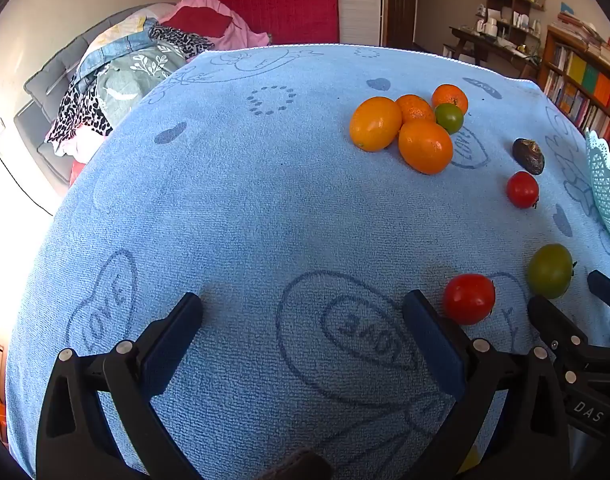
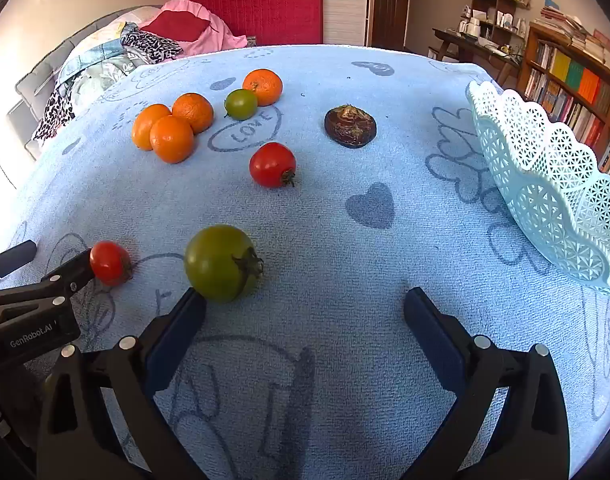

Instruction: Organize fruits

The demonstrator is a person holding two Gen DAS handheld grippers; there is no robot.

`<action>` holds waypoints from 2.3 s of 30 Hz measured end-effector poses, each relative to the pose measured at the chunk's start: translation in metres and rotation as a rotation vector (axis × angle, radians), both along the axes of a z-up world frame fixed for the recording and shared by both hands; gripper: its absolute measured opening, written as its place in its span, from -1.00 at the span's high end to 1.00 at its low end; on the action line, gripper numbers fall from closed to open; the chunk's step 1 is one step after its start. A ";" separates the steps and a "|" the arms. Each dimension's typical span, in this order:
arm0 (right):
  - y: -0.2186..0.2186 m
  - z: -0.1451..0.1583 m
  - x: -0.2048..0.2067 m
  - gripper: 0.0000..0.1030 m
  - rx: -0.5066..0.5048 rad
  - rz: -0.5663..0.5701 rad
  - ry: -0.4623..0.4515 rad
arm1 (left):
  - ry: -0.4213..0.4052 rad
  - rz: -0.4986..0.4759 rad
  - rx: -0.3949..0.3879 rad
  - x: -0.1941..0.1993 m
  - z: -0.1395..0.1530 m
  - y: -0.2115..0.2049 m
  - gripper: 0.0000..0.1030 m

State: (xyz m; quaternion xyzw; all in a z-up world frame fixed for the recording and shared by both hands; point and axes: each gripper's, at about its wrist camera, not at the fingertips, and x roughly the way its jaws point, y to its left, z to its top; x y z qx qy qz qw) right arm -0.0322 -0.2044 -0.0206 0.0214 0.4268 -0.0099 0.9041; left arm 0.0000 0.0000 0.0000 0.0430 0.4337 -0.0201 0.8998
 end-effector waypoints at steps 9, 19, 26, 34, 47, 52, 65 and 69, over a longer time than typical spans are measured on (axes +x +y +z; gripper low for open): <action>0.000 0.000 0.000 -0.96 0.000 0.000 0.000 | 0.000 0.000 0.003 0.000 0.000 0.000 -0.91; 0.000 0.000 0.000 -0.96 -0.001 -0.001 0.000 | -0.001 0.003 0.007 -0.002 0.002 -0.003 -0.91; 0.000 0.000 0.000 -0.96 -0.001 -0.001 0.001 | -0.001 0.003 0.012 -0.001 -0.002 0.001 -0.91; 0.000 0.000 0.001 -0.96 0.013 0.001 0.001 | -0.001 0.004 0.013 -0.002 -0.001 0.004 -0.91; -0.003 0.000 0.006 -0.96 0.004 0.065 0.022 | -0.002 0.009 0.018 -0.004 0.000 0.003 -0.91; -0.003 0.000 0.006 -0.96 0.004 0.064 0.022 | -0.002 0.009 0.018 -0.004 0.000 0.004 -0.91; -0.003 0.001 0.006 -0.96 0.005 0.063 0.018 | -0.001 0.009 0.012 -0.003 0.001 0.002 -0.91; -0.003 0.001 0.006 -0.96 0.005 0.063 0.018 | -0.002 0.009 0.012 -0.003 0.001 0.002 -0.91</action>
